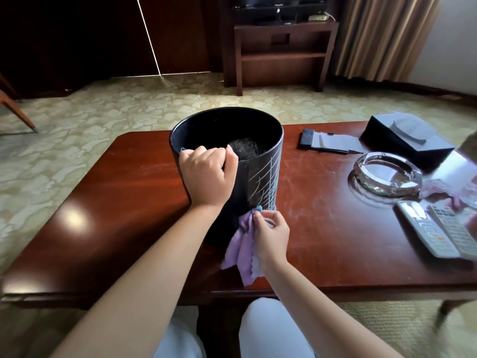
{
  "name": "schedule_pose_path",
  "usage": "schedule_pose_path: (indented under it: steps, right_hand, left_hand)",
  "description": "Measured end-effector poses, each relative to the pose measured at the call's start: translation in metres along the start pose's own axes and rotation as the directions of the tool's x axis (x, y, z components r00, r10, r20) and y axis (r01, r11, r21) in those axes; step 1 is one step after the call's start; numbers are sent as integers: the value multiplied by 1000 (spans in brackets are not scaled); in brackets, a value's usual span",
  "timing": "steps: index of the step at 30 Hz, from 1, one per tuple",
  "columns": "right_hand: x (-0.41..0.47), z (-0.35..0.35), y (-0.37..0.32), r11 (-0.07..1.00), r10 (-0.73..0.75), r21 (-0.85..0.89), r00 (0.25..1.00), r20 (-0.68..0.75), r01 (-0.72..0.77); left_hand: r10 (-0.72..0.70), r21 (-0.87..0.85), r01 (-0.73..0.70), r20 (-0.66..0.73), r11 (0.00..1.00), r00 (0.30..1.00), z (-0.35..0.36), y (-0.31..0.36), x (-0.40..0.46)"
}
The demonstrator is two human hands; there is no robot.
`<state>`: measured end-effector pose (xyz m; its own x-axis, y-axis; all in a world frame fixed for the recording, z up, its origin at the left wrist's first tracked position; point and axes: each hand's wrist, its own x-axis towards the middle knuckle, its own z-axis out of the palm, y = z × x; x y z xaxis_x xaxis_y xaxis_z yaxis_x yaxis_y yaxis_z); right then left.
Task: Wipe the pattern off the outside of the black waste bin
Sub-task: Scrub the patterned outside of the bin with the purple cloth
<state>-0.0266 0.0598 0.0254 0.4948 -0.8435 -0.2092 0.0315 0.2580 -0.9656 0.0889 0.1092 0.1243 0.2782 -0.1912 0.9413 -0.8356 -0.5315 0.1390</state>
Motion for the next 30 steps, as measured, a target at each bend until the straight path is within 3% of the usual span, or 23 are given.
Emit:
schedule_pose_path:
  steps: [3,7,9,12,17,21,24,30]
  right_hand:
    - [1,-1,2,997,50,-55,997,-54,-53]
    - [1,-4,22,929,309,-178,945,-106,-323]
    - [2,-2,14,903,367,-203,926,-93,-378]
    - [4,4,-14,924,349,-145,935,-64,-355]
    - [-6,13,-58,990,135,-29,991,-23,-136]
    - [-11,17,-75,997,51,60,999,-16,-50]
    - [-9,16,-58,993,101,70,993,-62,-96]
    - [4,2,-18,920,391,52,913,-117,-388]
  left_hand:
    - [-7,3,7,7,1000,1000,-1,0,0]
    - [-6,5,6,22,1000,1000,-3,1,1]
    - [-3,8,3,27,1000,1000,-3,1,1]
    - [-5,11,5,19,1000,1000,-2,1,1]
    - [-5,10,5,18,1000,1000,-2,1,1]
    - [-5,0,5,38,1000,999,-4,2,1]
    - [-6,-5,6,47,1000,999,-5,2,1]
    - [-3,-17,4,60,1000,998,-7,3,3]
